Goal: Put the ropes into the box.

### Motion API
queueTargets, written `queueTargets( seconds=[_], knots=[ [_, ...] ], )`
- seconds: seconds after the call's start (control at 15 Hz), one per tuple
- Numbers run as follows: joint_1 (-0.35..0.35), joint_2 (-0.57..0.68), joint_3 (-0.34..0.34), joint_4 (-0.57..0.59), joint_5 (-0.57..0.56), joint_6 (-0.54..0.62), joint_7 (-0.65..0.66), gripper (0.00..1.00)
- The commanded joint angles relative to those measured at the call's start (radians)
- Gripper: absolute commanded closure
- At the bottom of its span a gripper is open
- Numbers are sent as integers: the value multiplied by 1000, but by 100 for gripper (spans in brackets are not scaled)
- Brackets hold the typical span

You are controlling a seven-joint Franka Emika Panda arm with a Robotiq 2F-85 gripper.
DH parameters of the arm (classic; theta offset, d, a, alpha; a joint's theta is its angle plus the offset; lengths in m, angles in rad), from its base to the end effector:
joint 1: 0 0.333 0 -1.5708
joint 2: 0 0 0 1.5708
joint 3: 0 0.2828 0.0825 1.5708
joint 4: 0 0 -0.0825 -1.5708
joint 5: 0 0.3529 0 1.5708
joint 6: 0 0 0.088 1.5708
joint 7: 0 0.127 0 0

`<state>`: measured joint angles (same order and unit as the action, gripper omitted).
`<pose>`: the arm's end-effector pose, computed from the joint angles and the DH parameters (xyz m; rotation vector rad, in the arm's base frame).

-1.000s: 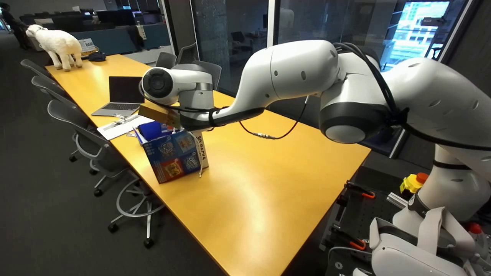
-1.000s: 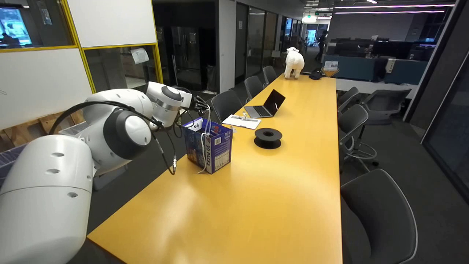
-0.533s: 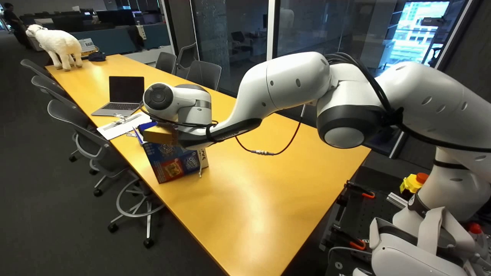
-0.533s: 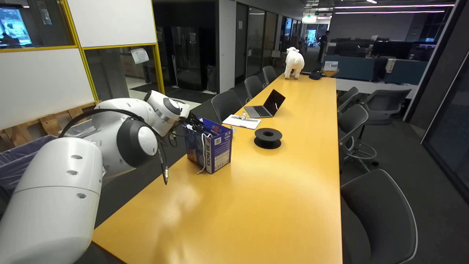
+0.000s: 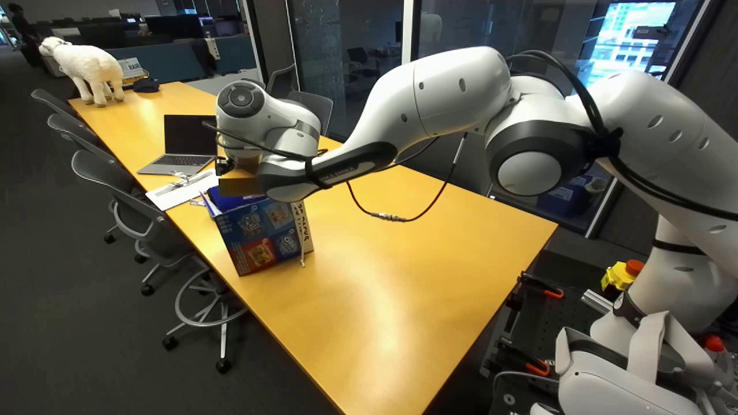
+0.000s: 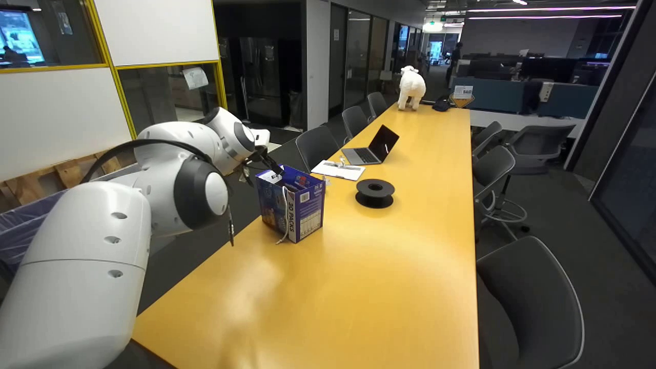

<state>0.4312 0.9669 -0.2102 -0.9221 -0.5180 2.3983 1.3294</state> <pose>0.7459 0.2292 0.3382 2.6943 -0.9447 1.1624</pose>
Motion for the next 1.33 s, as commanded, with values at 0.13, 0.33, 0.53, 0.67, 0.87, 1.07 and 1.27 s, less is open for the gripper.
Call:
queueTargets(
  seconds=[0.13,0.33,0.53,0.67,0.87,1.07,1.27],
  knots=[
    [-73,-269,159,-289,56,40,-308,0],
    [-147,-356,258,-419,118,57,-461,0],
    [-231,-428,351,-560,198,46,-630,0],
    [-239,-467,339,-655,318,41,-772,0],
    [-234,-512,307,-809,390,61,-891,0],
    [-206,-532,263,-953,375,157,-858,0],
    [-182,-524,229,-1060,369,311,-816,0]
  ],
)
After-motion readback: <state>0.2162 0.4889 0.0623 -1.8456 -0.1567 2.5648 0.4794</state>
